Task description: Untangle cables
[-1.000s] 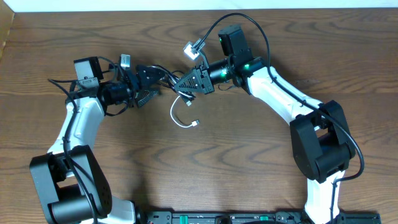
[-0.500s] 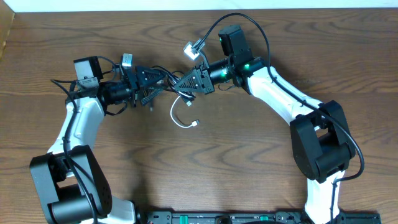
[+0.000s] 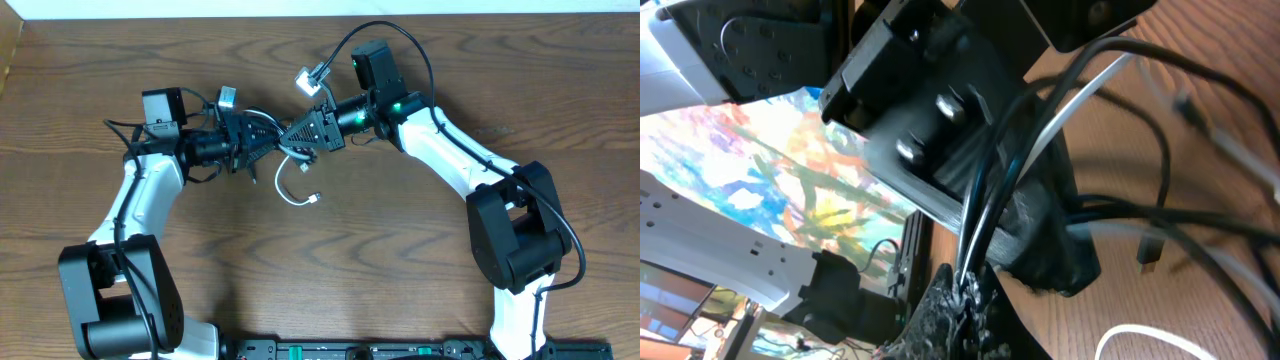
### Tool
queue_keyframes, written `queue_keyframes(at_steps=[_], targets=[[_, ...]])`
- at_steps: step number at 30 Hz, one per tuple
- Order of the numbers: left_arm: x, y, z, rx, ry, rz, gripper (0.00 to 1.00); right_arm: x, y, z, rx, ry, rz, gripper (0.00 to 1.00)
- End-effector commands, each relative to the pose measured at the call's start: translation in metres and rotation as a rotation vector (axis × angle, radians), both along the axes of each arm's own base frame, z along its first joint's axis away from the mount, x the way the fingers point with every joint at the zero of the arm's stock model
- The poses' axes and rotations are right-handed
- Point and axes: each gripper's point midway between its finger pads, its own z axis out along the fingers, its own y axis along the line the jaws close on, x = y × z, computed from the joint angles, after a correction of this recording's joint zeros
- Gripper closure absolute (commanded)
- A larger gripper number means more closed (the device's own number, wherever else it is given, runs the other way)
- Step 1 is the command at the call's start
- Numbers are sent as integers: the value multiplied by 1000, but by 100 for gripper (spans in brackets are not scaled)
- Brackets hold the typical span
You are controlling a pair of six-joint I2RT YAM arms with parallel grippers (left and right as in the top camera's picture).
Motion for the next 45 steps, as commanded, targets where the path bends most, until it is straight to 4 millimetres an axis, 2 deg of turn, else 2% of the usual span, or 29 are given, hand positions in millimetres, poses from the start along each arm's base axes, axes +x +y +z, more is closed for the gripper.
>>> queue_keyframes(at_steps=[1, 7, 12, 20, 23, 27, 28, 29, 31, 35, 41, 45], targets=[[1, -2, -6, 39, -1, 10, 92, -6, -1, 15, 33, -17, 30, 97], [3, 0, -9, 96, -111, -15, 92, 7, 0, 7, -26, 23, -51, 92], [0, -1, -11, 135, -212, -59, 93, 23, -3, -1, -83, 51, -143, 99], [-5, -1, -14, 179, -322, -116, 93, 48, -27, -36, -259, 148, -330, 99], [-9, -2, -15, 211, -427, -163, 93, 56, -41, -52, -342, 240, -415, 95], [-14, -2, -18, 236, -493, -203, 93, 61, -49, -52, -344, 284, -444, 92], [-14, -2, -18, 237, -496, -204, 93, 62, -51, -52, -345, 300, -452, 87], [-14, -2, -18, 238, -496, -204, 92, 61, -52, -50, -338, 321, -442, 76], [-13, -2, -19, 243, -495, -203, 92, 50, -48, -41, -287, 317, -362, 63], [-11, 1, -24, 277, -485, -196, 93, 18, -35, -18, -147, 203, -138, 49], [-11, 1, -24, 272, -471, -192, 93, 11, -20, -29, -198, 151, -146, 51], [-11, 1, -24, 272, -469, -191, 92, 2, -7, -27, -190, 123, -117, 52]])
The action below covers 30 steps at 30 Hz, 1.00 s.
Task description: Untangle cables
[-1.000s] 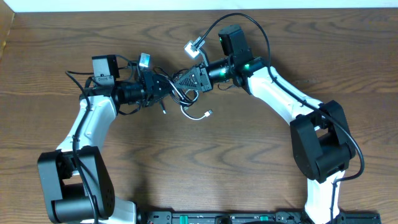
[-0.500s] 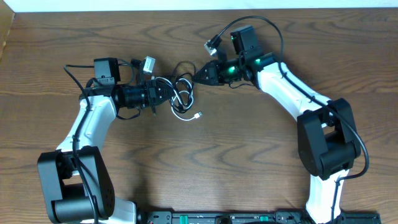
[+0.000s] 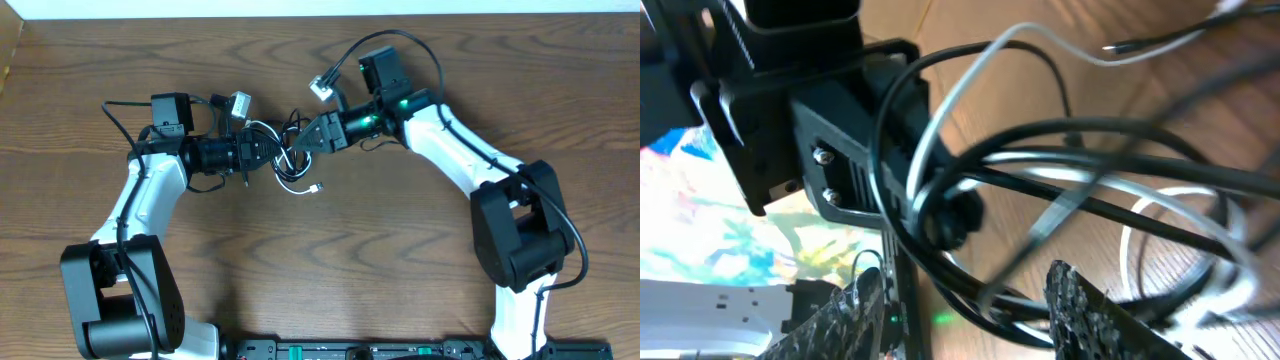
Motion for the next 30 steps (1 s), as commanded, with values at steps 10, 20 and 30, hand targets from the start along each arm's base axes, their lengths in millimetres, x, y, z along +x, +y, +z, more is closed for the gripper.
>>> queue_keyframes(at_steps=[10, 20, 30], targets=[[-1, -1, 1, -17, 34, 13, 93, -7, 31, -3, -72, -160, -8, 63], [0, 1, -3, 3, 42, 26, 93, 11, 18, -8, -109, -171, -72, 99], [2, 4, -7, 35, 45, 42, 93, 41, -16, -1, -79, -113, -157, 99]])
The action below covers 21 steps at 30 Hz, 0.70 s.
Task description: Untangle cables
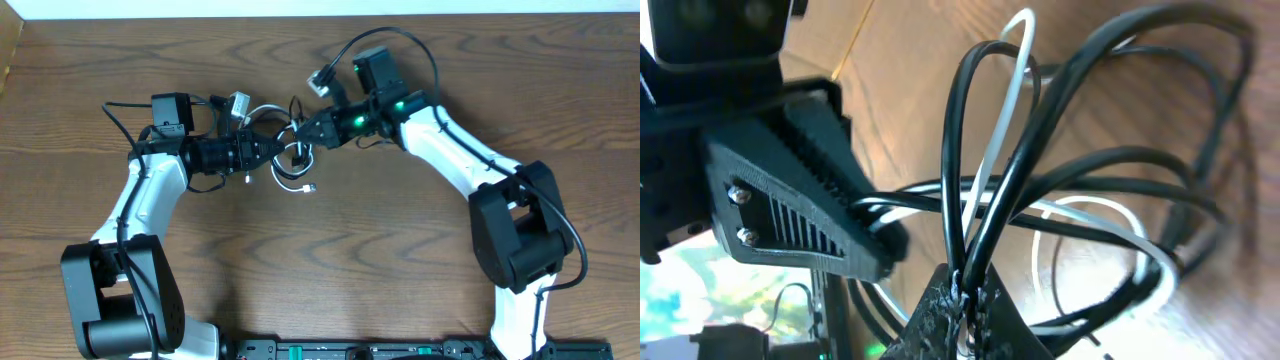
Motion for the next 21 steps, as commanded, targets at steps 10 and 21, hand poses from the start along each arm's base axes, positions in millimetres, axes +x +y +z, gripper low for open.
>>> queue_keyframes(at_steps=[10, 21], targets=[[17, 51, -51, 318, 184, 303, 93, 51, -64, 12, 27, 108, -216, 99], [8, 111, -83, 552, 419, 675, 92, 56, -164, -63, -394, 290, -543, 99]])
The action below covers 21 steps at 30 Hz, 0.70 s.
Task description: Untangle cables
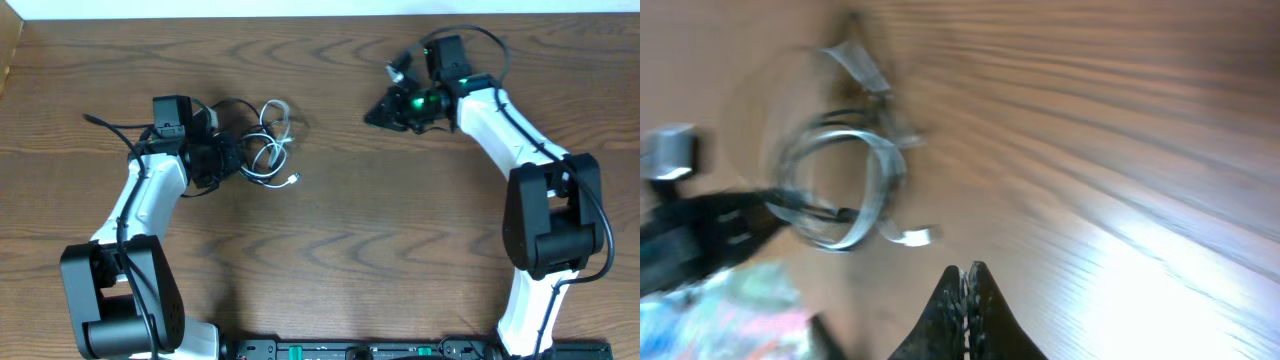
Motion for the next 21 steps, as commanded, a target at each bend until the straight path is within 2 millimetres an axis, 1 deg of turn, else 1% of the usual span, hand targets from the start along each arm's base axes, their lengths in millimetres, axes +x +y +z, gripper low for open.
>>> queue_keyframes(at_steps=[1, 3, 5, 6, 7, 8, 10, 11, 12, 15, 18, 19, 20, 21], targets=[[-2, 20, -6, 78, 39, 115, 92, 5, -34, -17, -213, -7, -82, 99], [-2, 19, -6, 71, 38, 112, 93, -2, -40, -23, -261, 13, -70, 99], [-2, 18, -6, 64, 37, 109, 92, -9, -39, -25, -274, 12, -28, 99], [-1, 16, -5, 57, 33, 106, 93, -12, -38, -25, -279, 15, -14, 97], [-1, 15, -4, 47, 29, 102, 92, -13, -37, -26, -280, 19, -11, 88], [0, 14, -4, 43, 27, 100, 92, -14, -37, -26, -280, 21, -10, 76], [0, 12, -3, 37, 23, 93, 92, -15, -34, -26, -280, 20, -4, 57], [0, 12, -3, 34, 23, 92, 92, -15, -33, -26, -280, 20, -2, 51], [0, 12, -3, 31, 23, 92, 92, -16, -32, -26, -278, 20, 2, 47], [0, 12, -3, 29, 25, 96, 90, -20, -28, -26, -275, 30, 14, 44], [-5, 10, -4, -7, 65, 153, 90, -24, -22, -26, -273, 32, 31, 43], [-6, 7, -4, -28, 76, 160, 85, -26, -17, -26, -269, 26, 50, 43], [-8, 2, -3, -59, 89, 158, 66, -28, -13, -25, -266, 18, 69, 42], [-11, -4, -2, -92, 101, 152, 49, -31, -9, -25, -265, 10, 93, 41]])
